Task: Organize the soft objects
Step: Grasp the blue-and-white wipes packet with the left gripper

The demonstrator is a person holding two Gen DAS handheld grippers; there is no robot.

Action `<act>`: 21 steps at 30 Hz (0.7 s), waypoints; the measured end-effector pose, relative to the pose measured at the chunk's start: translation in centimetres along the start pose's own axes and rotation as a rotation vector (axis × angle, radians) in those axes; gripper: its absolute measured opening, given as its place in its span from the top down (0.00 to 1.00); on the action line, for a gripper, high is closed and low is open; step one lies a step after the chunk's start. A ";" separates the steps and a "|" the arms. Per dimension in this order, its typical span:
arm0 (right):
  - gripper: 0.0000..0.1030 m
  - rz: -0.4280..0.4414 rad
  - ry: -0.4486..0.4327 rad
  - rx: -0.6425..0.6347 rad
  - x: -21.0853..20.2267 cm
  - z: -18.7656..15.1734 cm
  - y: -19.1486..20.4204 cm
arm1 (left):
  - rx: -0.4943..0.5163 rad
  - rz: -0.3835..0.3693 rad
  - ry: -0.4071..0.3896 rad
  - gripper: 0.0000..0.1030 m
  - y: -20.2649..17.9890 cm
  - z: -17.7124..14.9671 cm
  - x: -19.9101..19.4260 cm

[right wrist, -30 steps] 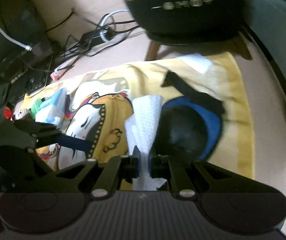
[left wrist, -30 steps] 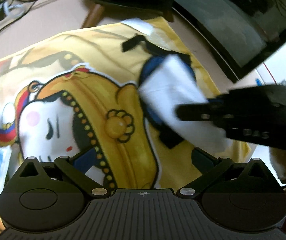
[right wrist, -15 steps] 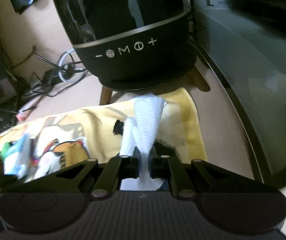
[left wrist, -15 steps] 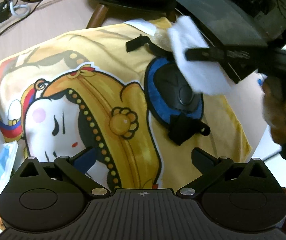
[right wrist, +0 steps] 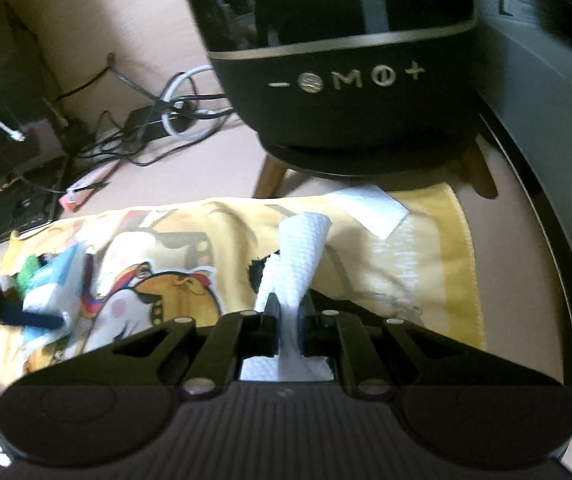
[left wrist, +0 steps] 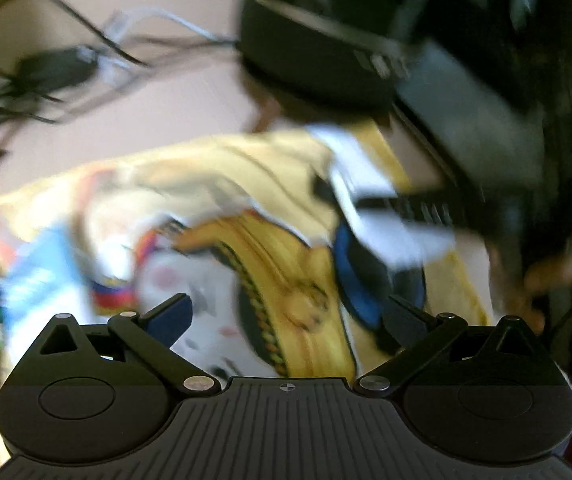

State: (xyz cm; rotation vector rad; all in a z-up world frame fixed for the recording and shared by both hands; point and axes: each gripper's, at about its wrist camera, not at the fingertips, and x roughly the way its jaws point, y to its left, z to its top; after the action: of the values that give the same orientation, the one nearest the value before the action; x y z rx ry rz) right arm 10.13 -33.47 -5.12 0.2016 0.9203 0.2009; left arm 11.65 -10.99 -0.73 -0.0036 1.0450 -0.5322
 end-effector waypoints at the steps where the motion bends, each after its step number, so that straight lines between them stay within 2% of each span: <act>1: 0.90 0.015 -0.001 0.001 -0.2 0.0 0.1 | -0.024 0.031 -0.012 0.00 0.9 0.3 -0.6; 5: 0.90 0.051 -0.010 0.000 -1.5 -0.3 0.8 | -0.115 0.214 -0.008 0.00 5.0 0.6 -1.5; 8: 0.90 0.093 0.014 0.014 -2.3 -1.2 1.4 | -0.158 0.299 0.031 0.00 6.9 0.0 -0.9; 9: 0.90 0.100 0.032 0.023 -2.4 -1.7 1.5 | -0.171 0.313 0.041 0.00 7.3 -0.2 -0.7; 13: 0.89 0.088 0.106 0.045 -2.4 -4.2 1.6 | -0.210 0.247 0.061 0.00 7.7 -0.6 0.7; 15: 0.89 0.107 0.128 0.065 -2.2 -5.3 1.6 | -0.215 0.261 0.075 0.00 7.8 -0.6 1.8; 21: 0.88 0.054 0.043 0.085 -3.8 -5.4 1.7 | -0.240 0.314 0.110 0.00 9.0 -0.3 4.4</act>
State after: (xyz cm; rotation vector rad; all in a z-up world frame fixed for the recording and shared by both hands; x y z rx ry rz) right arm 3.41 -32.33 -5.02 0.3022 0.9674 0.2173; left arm 16.89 -4.91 -6.71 -0.0223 1.1854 -0.1218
